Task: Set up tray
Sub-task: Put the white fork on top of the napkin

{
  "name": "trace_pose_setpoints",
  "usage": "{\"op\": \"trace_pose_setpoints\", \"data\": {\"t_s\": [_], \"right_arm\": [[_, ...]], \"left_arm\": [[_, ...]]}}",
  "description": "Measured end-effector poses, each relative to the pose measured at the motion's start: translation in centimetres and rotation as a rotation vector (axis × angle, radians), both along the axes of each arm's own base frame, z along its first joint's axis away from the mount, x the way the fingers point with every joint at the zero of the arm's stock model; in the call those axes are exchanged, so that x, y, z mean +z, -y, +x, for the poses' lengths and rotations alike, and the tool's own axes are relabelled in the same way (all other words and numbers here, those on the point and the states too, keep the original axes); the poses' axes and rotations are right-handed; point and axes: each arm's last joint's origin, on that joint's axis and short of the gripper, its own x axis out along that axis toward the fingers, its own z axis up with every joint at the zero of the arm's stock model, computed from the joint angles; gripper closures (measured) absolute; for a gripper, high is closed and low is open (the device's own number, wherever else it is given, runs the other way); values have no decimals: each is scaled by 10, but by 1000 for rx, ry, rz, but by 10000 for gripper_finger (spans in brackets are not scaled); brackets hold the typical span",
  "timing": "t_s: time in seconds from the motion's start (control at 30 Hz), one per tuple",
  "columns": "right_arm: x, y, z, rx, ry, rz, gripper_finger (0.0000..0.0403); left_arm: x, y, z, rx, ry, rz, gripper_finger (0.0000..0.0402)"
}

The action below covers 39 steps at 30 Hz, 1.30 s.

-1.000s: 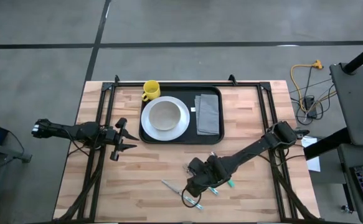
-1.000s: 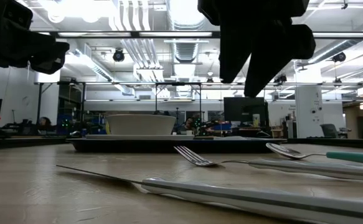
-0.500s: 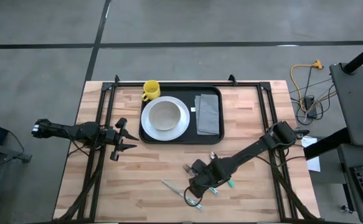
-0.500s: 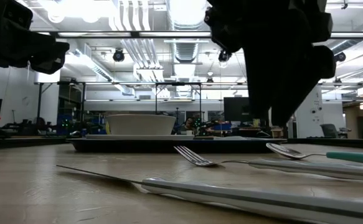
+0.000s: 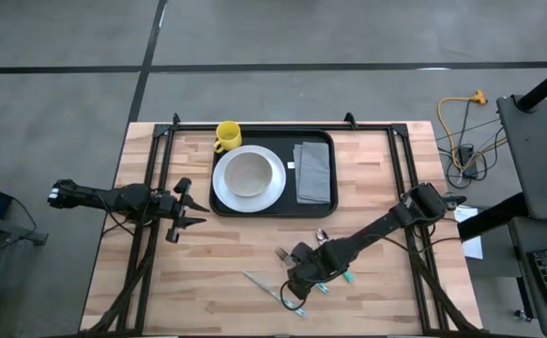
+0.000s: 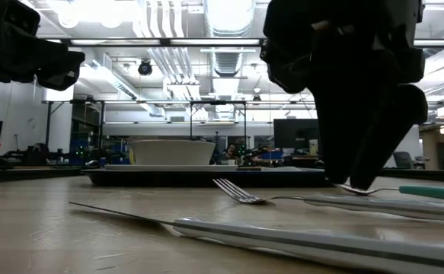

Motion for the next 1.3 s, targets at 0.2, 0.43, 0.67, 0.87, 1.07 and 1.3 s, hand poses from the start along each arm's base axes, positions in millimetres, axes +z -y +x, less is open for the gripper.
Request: {"op": "trace_pose_setpoints", "data": {"t_s": [0.2,0.43,0.67,0.87,1.07,1.3], "right_arm": [[-8,1,-3,-5,-7,21,191],[-15,3,-8,-28,-52,52,235],[-17,8,-9,-47,-81,77,309],[-17,8,-8,-41,-77,94,374],[-17,11,-6,-119,-88,118,384],[-15,13,-3,-121,-77,116,384]], "left_arm": [[0,0,0,0,0,0,299],[0,0,0,0,0,0,299],[0,0,0,0,0,0,299],[0,0,0,0,0,0,299],[0,0,0,0,0,0,299],[0,0,0,0,0,0,299]]}}
